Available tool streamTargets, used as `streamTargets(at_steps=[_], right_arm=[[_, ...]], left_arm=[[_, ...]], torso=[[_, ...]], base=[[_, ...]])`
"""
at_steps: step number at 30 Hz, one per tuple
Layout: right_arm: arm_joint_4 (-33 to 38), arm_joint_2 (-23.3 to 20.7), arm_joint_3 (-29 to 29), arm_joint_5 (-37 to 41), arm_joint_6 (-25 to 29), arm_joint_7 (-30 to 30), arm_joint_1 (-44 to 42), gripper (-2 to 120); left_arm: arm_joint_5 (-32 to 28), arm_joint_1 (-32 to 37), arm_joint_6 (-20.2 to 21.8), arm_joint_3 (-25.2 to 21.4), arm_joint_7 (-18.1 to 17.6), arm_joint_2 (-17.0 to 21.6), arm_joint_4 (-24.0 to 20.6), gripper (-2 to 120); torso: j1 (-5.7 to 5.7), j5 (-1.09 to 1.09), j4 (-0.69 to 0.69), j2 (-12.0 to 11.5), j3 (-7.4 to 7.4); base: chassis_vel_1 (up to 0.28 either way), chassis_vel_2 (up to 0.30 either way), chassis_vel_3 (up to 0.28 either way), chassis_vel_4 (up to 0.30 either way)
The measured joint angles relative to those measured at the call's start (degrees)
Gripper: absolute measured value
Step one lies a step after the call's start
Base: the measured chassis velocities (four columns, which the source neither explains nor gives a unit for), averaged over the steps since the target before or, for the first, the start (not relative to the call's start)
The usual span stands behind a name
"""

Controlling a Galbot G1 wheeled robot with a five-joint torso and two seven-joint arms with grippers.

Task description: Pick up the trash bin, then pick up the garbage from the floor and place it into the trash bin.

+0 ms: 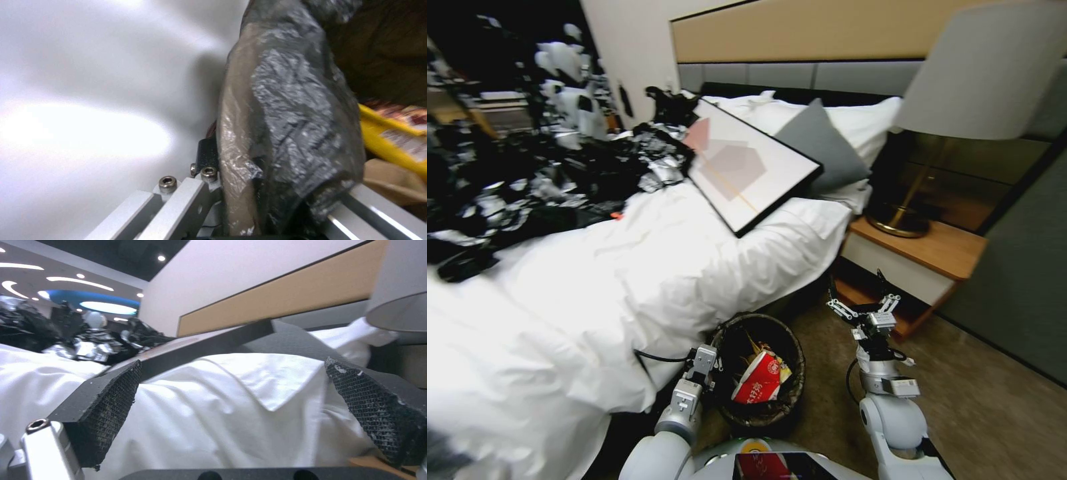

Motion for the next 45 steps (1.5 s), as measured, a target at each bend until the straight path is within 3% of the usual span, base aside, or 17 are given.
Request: streamTargets(at_steps=[16, 26, 45], right_arm=[[-0.21, -0.26, -0.10, -0.12, -0.93, -0.34, 1.01, 100], [-0.16, -0.28, -0.53, 1.15, -1.33, -0.34, 1.51, 100], [-0.75, 0.01, -0.76, 2.03, -1.42, -0.27, 2.76, 100]], left_arm=[[0.47, 0.21, -0.06, 0.36, 0.16, 0.60, 0.06, 9], [0.54, -0.58, -2.96, 0.36, 1.35, 0.55, 1.13, 11], [0.78, -0.96, -3.13, 0.23, 1.49, 0.56, 1.38, 11]], torso=[[0.00, 0.01, 0.02, 0.00, 0.00], [0.00, 0.01, 0.04, 0.00, 0.00], [0.00, 0.01, 0.02, 0.00, 0.00]], base=[[0.124, 0.120, 0.123, 0.129], [0.112, 0.105, 0.092, 0.107], [0.002, 0.002, 0.003, 0.000]])
